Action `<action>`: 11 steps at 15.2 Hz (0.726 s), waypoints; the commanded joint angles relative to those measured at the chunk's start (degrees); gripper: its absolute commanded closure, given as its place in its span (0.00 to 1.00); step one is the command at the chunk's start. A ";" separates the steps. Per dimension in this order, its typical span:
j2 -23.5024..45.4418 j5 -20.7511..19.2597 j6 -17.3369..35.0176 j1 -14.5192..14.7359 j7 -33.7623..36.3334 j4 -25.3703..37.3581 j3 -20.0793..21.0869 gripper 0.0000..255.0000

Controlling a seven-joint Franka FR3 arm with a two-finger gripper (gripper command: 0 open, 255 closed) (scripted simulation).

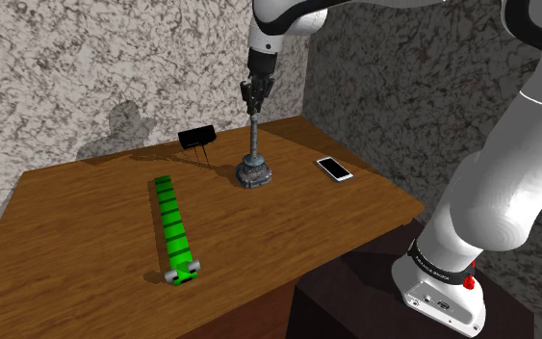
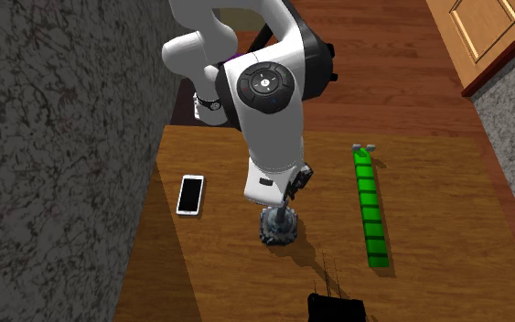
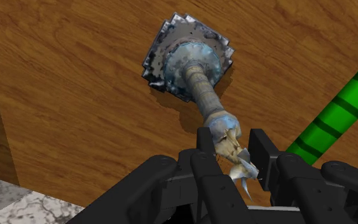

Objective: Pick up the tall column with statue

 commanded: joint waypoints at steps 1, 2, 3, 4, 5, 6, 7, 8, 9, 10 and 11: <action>0.02 -0.01 0.00 0.00 0.00 -0.01 0.00 1.00; -0.11 -0.02 0.04 0.02 0.04 -0.18 0.02 1.00; -0.21 -0.07 -0.70 0.01 0.13 0.47 0.02 1.00; -0.30 -0.11 -1.45 0.00 0.22 1.14 0.01 1.00; -0.36 -0.15 -2.21 0.00 0.31 1.84 0.00 1.00; -0.42 -0.19 -2.96 -0.01 0.40 2.54 -0.01 1.00; -0.46 -0.23 -3.72 -0.02 0.49 3.25 -0.01 1.00; -0.50 -0.27 -4.48 -0.02 0.58 3.98 -0.02 1.00; -0.52 -0.30 -5.24 -0.03 0.67 4.73 -0.03 1.00; -0.53 -0.34 -6.00 -0.04 0.75 5.48 -0.04 1.00; -0.52 -0.37 -6.76 -0.05 0.84 6.26 -0.04 1.00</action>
